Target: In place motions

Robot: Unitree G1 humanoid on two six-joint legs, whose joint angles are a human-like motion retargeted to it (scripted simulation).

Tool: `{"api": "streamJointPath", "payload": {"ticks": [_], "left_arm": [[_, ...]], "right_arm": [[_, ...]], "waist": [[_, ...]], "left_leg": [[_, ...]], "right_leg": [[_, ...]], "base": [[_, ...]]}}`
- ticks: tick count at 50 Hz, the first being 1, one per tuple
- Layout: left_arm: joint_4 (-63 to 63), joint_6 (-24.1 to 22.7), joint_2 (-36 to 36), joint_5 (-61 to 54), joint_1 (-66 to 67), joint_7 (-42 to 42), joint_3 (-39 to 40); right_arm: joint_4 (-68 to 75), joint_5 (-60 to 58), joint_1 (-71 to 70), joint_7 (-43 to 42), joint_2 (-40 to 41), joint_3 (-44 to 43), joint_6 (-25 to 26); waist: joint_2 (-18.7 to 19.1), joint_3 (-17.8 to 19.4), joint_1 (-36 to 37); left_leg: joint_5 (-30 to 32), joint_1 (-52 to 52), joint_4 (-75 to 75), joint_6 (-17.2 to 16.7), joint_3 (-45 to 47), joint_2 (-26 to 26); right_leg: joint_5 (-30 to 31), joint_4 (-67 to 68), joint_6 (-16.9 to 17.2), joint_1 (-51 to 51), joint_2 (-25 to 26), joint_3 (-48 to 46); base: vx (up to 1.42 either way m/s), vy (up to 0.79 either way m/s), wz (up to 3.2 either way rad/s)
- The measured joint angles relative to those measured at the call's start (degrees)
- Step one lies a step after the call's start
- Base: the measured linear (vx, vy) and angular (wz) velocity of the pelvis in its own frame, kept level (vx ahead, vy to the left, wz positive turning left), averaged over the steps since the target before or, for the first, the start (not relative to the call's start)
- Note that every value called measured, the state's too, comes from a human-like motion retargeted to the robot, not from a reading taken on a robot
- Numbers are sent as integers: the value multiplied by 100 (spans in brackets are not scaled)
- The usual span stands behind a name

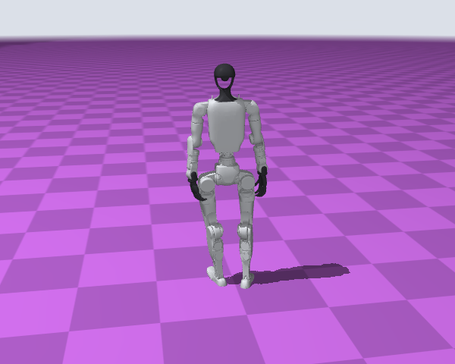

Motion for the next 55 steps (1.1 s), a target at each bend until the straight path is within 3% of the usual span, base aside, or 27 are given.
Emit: {"api": "streamJointPath", "payload": {"ticks": [25, 47, 55], "left_arm": [[-119, -30, -169, 14, 35, 25, -231], [-19, 64, -157, 96, 178, 34, -170], [-84, 91, -196, 93, 141, -36, -103]], "right_arm": [[139, 8, 289, -124, 115, -38, 7], [-143, 67, 75, 36, 119, -66, 78], [-158, -148, 88, 312, 160, -48, 346]], "waist": [[308, -155, -626], [181, -88, -663], [144, -47, -678]], "left_leg": [[-283, 274, -39, -163, 535, 311], [-296, 260, -1, -253, 504, 405], [-273, 238, 11, -305, 483, 441]], "right_leg": [[11, 72, -88, -199, 249, 631], [-1, 81, -133, -235, 293, 653], [-6, 67, -162, -233, 308, 609]], "base": [[0, -5, -26], [0, 0, 0], [0, -2, 2]]}}
